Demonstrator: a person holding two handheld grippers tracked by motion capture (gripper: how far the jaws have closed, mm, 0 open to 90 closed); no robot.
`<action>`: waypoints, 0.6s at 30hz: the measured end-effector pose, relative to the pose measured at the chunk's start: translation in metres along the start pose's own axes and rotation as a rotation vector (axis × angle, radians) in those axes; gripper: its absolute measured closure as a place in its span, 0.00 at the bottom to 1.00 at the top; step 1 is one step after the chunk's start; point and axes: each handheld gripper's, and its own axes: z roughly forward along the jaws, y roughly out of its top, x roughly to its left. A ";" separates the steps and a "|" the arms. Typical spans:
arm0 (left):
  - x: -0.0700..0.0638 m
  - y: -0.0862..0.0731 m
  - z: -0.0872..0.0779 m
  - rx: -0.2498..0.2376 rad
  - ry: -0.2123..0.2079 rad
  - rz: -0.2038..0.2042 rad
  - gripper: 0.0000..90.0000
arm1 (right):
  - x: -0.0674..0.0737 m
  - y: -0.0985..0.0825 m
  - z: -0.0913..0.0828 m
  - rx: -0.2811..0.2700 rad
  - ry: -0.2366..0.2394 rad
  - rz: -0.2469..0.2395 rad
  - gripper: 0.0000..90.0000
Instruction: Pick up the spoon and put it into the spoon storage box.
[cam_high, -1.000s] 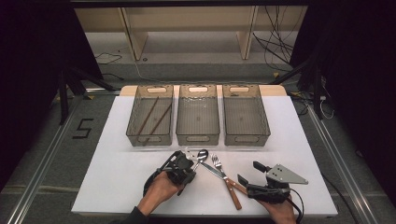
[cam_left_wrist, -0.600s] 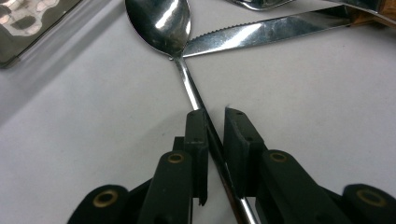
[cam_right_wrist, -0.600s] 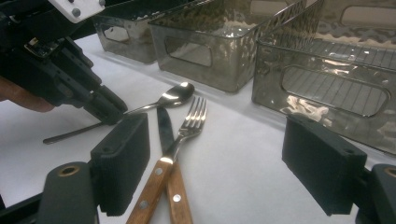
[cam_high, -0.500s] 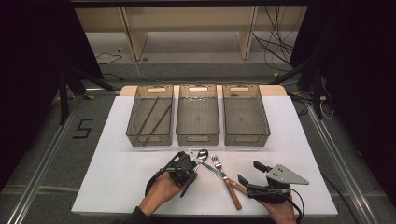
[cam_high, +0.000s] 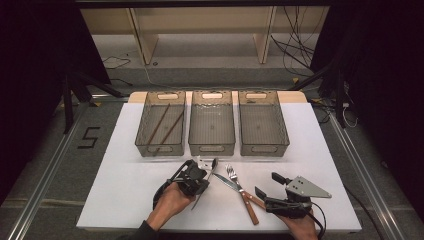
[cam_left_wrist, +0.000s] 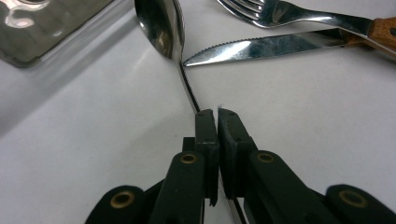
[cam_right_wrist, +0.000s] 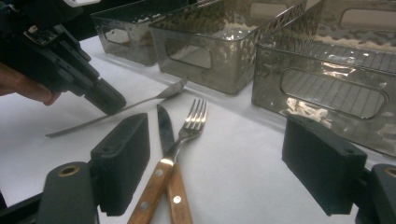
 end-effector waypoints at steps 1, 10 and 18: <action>0.002 0.000 -0.001 -0.005 -0.001 -0.005 0.97 | 0.000 0.000 0.000 0.000 0.000 0.000 0.27; 0.016 -0.005 -0.001 -0.015 0.037 -0.051 0.94 | 0.000 0.000 0.000 0.003 0.000 -0.002 0.27; 0.024 -0.007 0.001 -0.020 -0.009 -0.098 0.88 | 0.000 0.000 0.001 0.005 0.002 0.001 0.27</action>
